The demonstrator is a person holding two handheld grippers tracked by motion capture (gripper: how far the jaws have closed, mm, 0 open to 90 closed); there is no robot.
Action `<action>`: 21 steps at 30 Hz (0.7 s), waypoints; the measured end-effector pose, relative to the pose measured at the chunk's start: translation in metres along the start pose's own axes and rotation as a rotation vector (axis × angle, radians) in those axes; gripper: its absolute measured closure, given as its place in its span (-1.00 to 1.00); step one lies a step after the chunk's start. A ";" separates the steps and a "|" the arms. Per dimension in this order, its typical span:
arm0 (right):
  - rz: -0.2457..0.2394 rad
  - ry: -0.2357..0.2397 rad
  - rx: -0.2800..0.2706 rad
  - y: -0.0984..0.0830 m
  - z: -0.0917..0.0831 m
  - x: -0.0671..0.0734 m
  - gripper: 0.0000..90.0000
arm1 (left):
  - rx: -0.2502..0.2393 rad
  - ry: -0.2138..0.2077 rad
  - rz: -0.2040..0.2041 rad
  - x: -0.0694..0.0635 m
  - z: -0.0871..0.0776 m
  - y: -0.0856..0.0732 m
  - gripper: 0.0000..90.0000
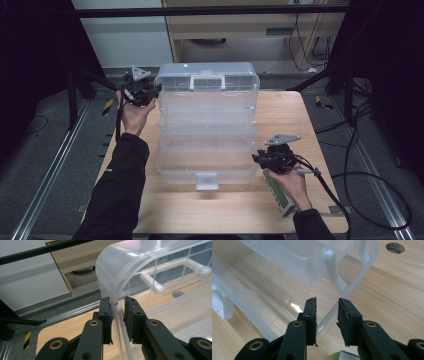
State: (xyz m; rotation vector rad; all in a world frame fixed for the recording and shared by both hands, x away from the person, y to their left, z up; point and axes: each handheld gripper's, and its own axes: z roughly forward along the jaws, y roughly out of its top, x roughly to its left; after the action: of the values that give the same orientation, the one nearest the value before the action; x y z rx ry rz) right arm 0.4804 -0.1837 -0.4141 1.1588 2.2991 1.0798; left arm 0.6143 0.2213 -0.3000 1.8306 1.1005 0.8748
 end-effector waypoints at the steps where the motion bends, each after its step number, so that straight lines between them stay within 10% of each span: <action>1: -0.001 0.000 -0.001 0.000 0.000 0.000 0.54 | 0.001 0.001 -0.001 0.000 0.001 0.000 0.68; 21: 0.000 0.006 0.004 0.001 0.000 -0.001 0.54 | 0.029 0.002 -0.001 0.006 0.021 0.007 0.67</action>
State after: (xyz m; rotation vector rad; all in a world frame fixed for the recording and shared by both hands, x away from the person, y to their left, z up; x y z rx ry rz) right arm 0.4807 -0.1843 -0.4134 1.1590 2.3073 1.0805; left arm 0.6367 0.2194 -0.3019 1.8535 1.1206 0.8640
